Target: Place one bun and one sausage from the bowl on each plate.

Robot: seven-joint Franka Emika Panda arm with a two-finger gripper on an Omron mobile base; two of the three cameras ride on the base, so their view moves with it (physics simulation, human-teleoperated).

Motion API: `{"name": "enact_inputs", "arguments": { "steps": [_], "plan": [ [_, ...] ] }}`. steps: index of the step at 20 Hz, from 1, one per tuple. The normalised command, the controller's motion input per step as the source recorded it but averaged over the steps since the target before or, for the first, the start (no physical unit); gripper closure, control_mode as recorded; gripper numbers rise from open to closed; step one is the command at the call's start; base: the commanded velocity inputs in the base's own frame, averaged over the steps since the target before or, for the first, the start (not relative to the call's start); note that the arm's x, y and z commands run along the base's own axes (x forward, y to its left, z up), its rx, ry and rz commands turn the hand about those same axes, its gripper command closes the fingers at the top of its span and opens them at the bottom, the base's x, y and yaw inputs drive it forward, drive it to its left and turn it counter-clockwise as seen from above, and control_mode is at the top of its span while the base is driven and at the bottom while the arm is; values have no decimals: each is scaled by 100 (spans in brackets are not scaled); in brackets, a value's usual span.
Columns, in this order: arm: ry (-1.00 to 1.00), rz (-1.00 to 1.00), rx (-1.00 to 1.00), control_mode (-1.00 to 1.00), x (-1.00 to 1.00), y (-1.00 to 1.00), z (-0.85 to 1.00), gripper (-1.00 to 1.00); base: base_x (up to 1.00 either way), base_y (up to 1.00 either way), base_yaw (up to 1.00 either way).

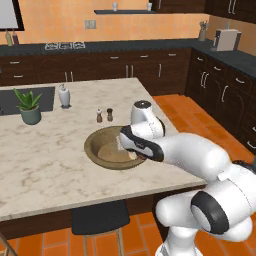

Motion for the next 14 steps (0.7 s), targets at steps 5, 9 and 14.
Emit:
{"name": "enact_inputs", "arguments": {
  "steps": [5,9,14],
  "plan": [
    [-9,0,6,100,-20,-6,9,100,-80,2,-7],
    [0,0,0,100,0,0,0,100,-97,88,-18],
    [0,0,0,100,0,0,0,100,-61,100,-23]
  ]
}}
